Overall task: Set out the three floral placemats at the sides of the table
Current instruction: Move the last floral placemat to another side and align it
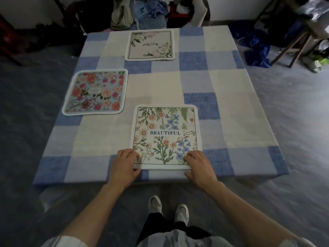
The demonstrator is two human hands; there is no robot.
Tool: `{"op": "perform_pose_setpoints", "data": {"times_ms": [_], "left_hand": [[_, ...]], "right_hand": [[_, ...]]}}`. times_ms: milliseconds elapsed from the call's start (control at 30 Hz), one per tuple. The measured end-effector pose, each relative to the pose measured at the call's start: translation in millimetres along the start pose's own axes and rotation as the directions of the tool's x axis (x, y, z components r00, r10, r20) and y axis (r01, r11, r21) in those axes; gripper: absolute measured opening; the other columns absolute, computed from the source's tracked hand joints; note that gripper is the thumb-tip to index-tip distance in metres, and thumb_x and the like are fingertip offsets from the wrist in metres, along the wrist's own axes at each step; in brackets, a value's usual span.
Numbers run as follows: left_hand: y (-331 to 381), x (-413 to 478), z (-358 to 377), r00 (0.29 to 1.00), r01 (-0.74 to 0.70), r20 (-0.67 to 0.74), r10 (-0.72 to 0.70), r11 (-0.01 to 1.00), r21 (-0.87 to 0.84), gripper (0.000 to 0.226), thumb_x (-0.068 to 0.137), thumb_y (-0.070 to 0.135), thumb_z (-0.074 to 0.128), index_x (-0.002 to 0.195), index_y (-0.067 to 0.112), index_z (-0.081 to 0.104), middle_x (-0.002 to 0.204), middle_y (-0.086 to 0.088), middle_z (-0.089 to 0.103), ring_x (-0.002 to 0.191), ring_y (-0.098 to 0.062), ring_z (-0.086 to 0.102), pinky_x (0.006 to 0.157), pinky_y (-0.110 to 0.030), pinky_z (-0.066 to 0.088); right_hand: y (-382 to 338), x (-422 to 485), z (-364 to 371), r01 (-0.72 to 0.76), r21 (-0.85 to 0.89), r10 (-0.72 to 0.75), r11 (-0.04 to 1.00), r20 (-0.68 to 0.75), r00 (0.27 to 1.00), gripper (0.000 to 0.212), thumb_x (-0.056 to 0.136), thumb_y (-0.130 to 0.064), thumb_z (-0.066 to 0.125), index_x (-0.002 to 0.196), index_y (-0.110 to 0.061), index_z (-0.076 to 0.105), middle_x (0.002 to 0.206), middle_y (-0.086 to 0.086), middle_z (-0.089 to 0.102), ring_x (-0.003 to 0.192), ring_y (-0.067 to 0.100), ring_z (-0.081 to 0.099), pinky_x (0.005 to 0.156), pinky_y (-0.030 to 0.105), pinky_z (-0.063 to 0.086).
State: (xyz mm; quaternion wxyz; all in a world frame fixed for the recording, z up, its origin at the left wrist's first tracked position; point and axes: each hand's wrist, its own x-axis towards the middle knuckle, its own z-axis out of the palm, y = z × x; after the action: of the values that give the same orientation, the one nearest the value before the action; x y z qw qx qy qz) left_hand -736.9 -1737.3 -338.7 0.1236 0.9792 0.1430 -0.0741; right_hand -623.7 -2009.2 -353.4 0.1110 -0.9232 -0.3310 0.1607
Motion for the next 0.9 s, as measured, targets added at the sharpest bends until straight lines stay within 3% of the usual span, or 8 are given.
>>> {"op": "perform_pose_setpoints", "data": {"times_ms": [100, 200, 433, 700, 900], "left_hand": [[-9, -1, 5, 0.999, -0.026, 0.034, 0.027, 1.000, -0.015, 0.053, 0.057, 0.031, 0.089, 0.104, 0.019, 0.066, 0.117, -0.004, 0.062, 0.107, -0.026, 0.053, 0.088, -0.038, 0.049], [-13, 4, 5, 0.988, -0.149, 0.027, 0.149, 0.989, -0.001, 0.046, 0.061, 0.027, 0.086, 0.102, 0.019, 0.067, 0.112, -0.003, 0.065, 0.101, -0.027, 0.057, 0.080, -0.037, 0.052], [-20, 14, -3, 0.901, -0.434, 0.025, 0.433, 0.899, 0.057, 0.020, 0.065, 0.015, 0.082, 0.081, 0.012, 0.069, 0.089, -0.006, 0.070, 0.076, -0.031, 0.063, 0.064, -0.038, 0.054], [-21, 7, -7, 0.874, -0.474, -0.107, 0.474, 0.880, 0.027, 0.013, 0.071, 0.008, 0.080, 0.076, 0.008, 0.068, 0.076, -0.011, 0.064, 0.066, -0.030, 0.059, 0.053, -0.036, 0.050], [-20, 0, -4, 0.875, -0.473, -0.118, 0.470, 0.881, 0.003, 0.011, 0.071, 0.001, 0.078, 0.073, 0.004, 0.068, 0.074, -0.013, 0.065, 0.065, -0.030, 0.061, 0.054, -0.037, 0.052]], "right_hand": [[-3, 1, 2, -0.012, -0.048, 0.012, 0.999, -0.012, 1.000, 0.051, 0.076, -0.035, 0.073, 0.123, -0.022, 0.058, 0.129, 0.001, 0.051, 0.121, 0.023, 0.043, 0.104, 0.040, 0.038], [-4, 2, 1, 0.000, -0.075, -0.001, 0.997, -0.010, 1.000, 0.045, 0.080, -0.030, 0.070, 0.122, -0.020, 0.058, 0.127, 0.002, 0.052, 0.120, 0.023, 0.044, 0.103, 0.039, 0.039], [-11, -1, -1, 0.107, -0.125, -0.112, 0.986, -0.032, 0.993, 0.021, 0.084, -0.015, 0.065, 0.105, -0.011, 0.063, 0.109, 0.007, 0.061, 0.104, 0.025, 0.053, 0.082, 0.038, 0.054], [-20, -3, 3, 0.098, -0.130, -0.106, 0.987, -0.052, 0.993, 0.020, 0.080, -0.013, 0.070, 0.098, -0.013, 0.061, 0.102, 0.005, 0.060, 0.094, 0.025, 0.055, 0.073, 0.040, 0.052], [-22, -8, 6, 0.060, -0.109, -0.069, 0.992, -0.081, 0.994, 0.034, 0.067, -0.004, 0.079, 0.094, -0.015, 0.062, 0.095, 0.004, 0.059, 0.086, 0.025, 0.056, 0.067, 0.036, 0.050]]}}
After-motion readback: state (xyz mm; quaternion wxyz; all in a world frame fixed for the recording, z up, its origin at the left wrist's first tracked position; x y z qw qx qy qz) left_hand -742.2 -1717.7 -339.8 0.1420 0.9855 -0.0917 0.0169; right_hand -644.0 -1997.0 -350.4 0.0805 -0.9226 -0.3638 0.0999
